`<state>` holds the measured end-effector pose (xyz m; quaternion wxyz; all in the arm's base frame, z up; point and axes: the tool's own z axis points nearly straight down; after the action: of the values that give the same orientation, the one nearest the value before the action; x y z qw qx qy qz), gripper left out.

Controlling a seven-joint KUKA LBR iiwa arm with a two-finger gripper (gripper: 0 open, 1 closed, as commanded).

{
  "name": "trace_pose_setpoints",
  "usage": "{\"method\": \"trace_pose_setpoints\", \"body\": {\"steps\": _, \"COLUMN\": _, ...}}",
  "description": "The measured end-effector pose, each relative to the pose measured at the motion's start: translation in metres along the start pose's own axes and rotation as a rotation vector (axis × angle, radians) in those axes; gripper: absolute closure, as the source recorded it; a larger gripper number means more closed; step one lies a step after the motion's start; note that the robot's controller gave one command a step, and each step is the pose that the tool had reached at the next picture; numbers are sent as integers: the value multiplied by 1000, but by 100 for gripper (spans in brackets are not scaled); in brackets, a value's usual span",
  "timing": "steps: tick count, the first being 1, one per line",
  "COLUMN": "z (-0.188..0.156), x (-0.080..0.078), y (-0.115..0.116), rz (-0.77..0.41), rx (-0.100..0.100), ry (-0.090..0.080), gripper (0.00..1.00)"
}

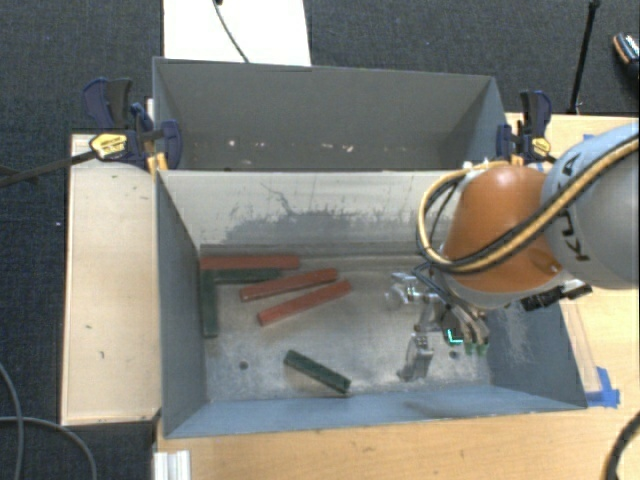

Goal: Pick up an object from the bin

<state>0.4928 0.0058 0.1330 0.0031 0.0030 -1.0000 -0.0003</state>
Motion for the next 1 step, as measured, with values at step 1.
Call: {"method": "trace_pose_setpoints", "body": {"steps": 1, "z": 59, "x": -73, "y": 15, "rz": -13, "rx": -1, "ry": -9, "gripper": 0}}
